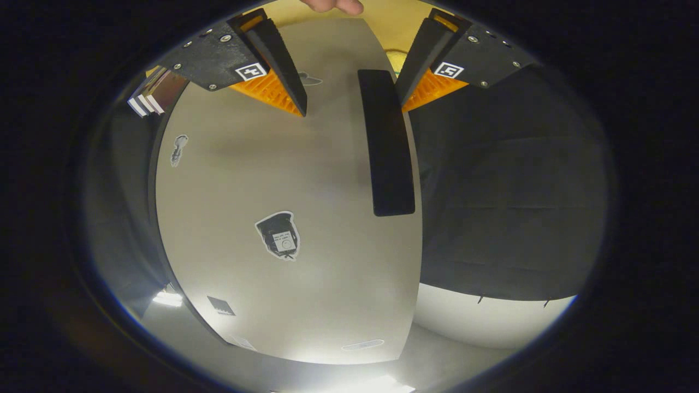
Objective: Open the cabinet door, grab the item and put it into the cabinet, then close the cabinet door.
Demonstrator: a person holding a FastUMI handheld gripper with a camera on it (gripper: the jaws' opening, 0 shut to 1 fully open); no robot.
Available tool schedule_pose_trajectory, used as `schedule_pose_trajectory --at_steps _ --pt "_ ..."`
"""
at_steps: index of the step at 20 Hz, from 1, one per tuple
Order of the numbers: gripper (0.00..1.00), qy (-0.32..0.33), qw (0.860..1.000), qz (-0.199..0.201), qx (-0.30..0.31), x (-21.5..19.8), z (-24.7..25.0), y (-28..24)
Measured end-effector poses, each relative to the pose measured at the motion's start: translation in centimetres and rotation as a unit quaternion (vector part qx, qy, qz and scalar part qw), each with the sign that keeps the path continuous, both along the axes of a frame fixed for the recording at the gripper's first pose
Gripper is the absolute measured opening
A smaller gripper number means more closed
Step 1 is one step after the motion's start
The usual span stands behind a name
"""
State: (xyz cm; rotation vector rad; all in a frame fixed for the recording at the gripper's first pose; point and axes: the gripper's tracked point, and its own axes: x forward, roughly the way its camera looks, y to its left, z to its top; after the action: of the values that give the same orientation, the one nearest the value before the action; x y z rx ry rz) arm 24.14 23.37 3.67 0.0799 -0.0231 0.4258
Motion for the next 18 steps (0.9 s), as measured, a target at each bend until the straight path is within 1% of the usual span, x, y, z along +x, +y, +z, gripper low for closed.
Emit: schedule_pose_trajectory --at_steps 7,12,18 --pt "0.95 -0.004 1.0 -0.018 -0.004 2.8 0.0 1.6" --pt "0.95 0.005 1.0 -0.028 0.006 4.4 0.0 2.4" --pt "0.95 -0.001 0.999 -0.043 -0.004 6.2 0.3 3.4"
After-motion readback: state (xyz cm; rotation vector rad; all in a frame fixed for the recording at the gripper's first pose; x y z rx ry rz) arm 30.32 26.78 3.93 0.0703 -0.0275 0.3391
